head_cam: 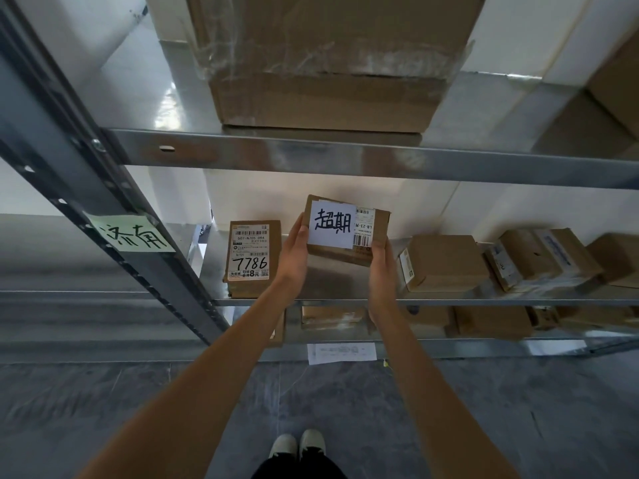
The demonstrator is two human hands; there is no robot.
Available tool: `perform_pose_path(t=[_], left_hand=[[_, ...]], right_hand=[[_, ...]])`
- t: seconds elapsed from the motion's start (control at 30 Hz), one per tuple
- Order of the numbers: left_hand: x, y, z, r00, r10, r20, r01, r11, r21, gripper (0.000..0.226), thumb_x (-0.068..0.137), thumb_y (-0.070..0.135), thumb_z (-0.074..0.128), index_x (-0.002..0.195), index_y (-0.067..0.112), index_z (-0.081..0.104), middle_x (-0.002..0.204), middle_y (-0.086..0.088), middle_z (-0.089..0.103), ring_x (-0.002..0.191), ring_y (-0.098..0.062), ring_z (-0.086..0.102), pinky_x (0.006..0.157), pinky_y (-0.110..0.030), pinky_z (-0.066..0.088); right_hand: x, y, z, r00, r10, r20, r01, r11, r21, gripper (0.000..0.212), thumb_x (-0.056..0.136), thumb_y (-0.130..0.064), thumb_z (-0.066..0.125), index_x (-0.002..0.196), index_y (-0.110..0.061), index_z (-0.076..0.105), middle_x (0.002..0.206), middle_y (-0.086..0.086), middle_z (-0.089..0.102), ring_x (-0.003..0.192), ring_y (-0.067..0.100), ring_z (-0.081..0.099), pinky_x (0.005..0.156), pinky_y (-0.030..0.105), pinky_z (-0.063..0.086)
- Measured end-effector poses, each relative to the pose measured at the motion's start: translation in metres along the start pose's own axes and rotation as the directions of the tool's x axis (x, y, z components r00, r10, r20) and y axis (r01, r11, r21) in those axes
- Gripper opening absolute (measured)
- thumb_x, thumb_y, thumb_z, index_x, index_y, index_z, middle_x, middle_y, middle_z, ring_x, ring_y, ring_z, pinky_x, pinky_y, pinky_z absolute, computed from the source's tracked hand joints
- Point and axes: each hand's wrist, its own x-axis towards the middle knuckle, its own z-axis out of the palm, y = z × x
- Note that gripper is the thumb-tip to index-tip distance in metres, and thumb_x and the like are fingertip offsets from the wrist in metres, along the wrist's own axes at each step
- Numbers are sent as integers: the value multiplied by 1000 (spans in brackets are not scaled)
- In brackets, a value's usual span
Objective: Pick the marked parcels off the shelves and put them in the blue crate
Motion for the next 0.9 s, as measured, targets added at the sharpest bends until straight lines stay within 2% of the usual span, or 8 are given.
perform_pose_path(t=[0.07, 0.17, 0.23, 0.4, 0.53, 0.7, 0.8, 0.9], left_hand=[[-4, 2, 0, 1000, 9, 12, -9, 1000, -16, 43, 104, 37, 32, 146, 27, 40, 143, 2, 49, 128, -16, 44, 113, -37, 27], [-14, 5, 5, 1000, 10, -1, -10, 999, -41, 42, 104, 36, 35, 145, 27, 40, 114, 17, 51, 104, -2, 47, 99, -26, 30], [-22, 6, 12, 1000, 17, 8, -17, 999, -52, 43, 104, 36, 36, 146, 27, 39, 103, 22, 47, 99, -1, 45, 96, -24, 30], [-40, 8, 37, 992, 43, 122, -41, 999, -24, 44, 105, 30, 33, 146, 16, 39, 140, -1, 51, 123, -15, 46, 103, -25, 34], [-57, 3, 71, 976, 63, 206, -54, 997, -49, 44, 105, 26, 35, 147, 13, 38, 145, -3, 47, 120, -7, 43, 87, -4, 37], [-80, -8, 120, 921, 102, 375, -103, 994, -18, 44, 105, 23, 35, 147, 11, 39, 144, -5, 49, 127, -13, 48, 103, -17, 40], [-95, -19, 152, 892, 86, 444, -102, 995, 14, 41, 105, 20, 36, 143, 11, 45, 130, -3, 60, 104, 0, 60, 85, -7, 47], [-113, -33, 188, 853, 31, 522, -71, 996, 58, 42, 105, 21, 35, 143, 7, 44, 137, -9, 55, 124, -17, 53, 105, -28, 43]], right_hand=[[-3, 1, -2, 1000, 2, -7, -2, 1000, 11, 38, 105, -41, 35, 134, -26, 52, 114, -13, 61, 98, -2, 54, 79, 13, 36], [-9, 1, -9, 999, 17, -35, -17, 1000, 16, 33, 104, -43, 36, 128, -30, 54, 101, -24, 58, 86, -15, 52, 67, 3, 34], [-16, 0, -16, 998, 24, -54, -22, 999, 42, 33, 104, -41, 37, 127, -27, 56, 106, -16, 61, 92, -10, 54, 71, 6, 39], [-35, 0, -46, 985, 16, -172, 2, 994, 105, 33, 102, -40, 39, 130, -30, 55, 114, -11, 59, 100, 0, 54, 78, 15, 39], [-47, 3, -86, 954, 19, -299, 21, 991, 130, 38, 100, -36, 40, 132, -24, 56, 121, -3, 62, 108, 14, 58, 87, 25, 47], [-62, 15, -148, 905, 16, -425, 53, 987, 150, 39, 101, -35, 43, 132, -19, 58, 120, 2, 65, 104, 13, 61, 71, 16, 53], [-72, 28, -183, 860, 37, -509, 73, 978, 194, 34, 100, -30, 46, 127, -18, 63, 116, -1, 69, 109, 17, 62, 81, 19, 51], [-83, 42, -218, 804, 58, -592, 97, 969, 228, 35, 101, -25, 46, 129, -14, 63, 117, -1, 69, 106, 10, 61, 74, 8, 46]])
